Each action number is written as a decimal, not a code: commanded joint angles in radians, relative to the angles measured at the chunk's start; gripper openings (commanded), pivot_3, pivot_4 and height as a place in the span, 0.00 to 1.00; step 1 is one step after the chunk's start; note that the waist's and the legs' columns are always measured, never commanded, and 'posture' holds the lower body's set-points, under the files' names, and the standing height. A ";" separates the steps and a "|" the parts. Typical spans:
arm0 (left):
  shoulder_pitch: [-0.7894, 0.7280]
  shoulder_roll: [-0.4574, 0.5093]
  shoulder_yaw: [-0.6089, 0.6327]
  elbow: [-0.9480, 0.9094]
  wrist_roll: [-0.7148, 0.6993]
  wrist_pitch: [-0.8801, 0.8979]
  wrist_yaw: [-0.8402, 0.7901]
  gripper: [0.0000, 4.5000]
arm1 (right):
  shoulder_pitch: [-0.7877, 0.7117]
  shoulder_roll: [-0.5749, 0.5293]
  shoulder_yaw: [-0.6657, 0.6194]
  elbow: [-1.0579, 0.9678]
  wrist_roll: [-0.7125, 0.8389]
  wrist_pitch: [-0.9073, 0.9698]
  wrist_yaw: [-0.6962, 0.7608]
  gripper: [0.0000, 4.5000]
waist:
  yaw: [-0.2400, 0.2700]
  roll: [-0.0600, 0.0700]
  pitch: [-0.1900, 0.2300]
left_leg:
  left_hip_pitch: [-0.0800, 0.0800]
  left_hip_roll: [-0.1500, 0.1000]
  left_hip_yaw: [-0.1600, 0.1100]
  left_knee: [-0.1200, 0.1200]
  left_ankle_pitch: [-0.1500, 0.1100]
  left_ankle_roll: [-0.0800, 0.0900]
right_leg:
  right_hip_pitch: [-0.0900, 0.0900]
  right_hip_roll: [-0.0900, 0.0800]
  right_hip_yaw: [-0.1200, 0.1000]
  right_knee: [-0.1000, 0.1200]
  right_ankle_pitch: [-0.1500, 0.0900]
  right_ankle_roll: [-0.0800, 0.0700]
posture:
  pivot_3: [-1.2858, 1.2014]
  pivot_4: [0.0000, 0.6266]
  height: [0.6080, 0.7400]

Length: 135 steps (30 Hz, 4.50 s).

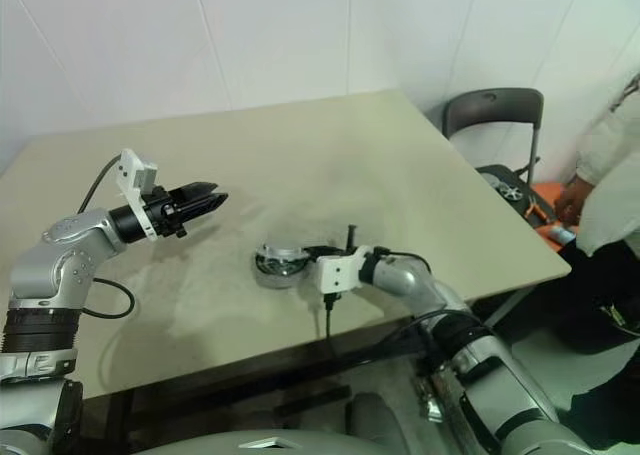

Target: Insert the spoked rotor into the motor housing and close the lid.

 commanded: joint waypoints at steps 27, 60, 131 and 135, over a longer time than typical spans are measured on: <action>-0.017 0.009 0.015 -0.033 -0.006 -0.007 0.005 0.45 | 0.014 -0.029 0.145 -0.001 -0.475 -0.066 -0.170 0.44 | -0.027 -0.004 -0.003 | 0.011 0.002 0.004 -0.002 -0.001 0.002 | 0.013 0.003 0.003 0.001 -0.005 0.001 | 0.52 0.00 1.00; 0.017 -0.032 0.016 -0.054 -0.013 -0.020 0.026 0.45 | 0.081 -0.176 -0.230 -0.166 0.336 0.280 0.028 0.44 | -0.001 -0.009 0.006 | 0.009 0.001 0.006 -0.002 -0.003 0.006 | 0.007 0.000 0.009 -0.003 -0.003 -0.001 | 0.52 0.00 1.00; -0.003 0.018 0.001 -0.068 -0.021 0.019 -0.030 0.45 | -0.058 0.143 -0.470 -0.495 0.983 1.519 0.231 0.44 | 0.024 -0.006 0.007 | -0.009 0.001 0.007 0.000 -0.004 0.006 | -0.013 -0.001 0.009 -0.001 0.001 0.004 | 0.52 0.00 1.00; 0.002 0.019 0.005 -0.063 -0.019 0.015 -0.028 0.45 | -0.052 0.142 -0.458 -0.523 1.001 1.562 0.256 0.44 | 0.024 -0.006 0.007 | -0.009 0.001 0.007 0.001 -0.004 0.006 | -0.013 -0.001 0.009 0.000 0.001 0.004 | 0.52 0.00 1.00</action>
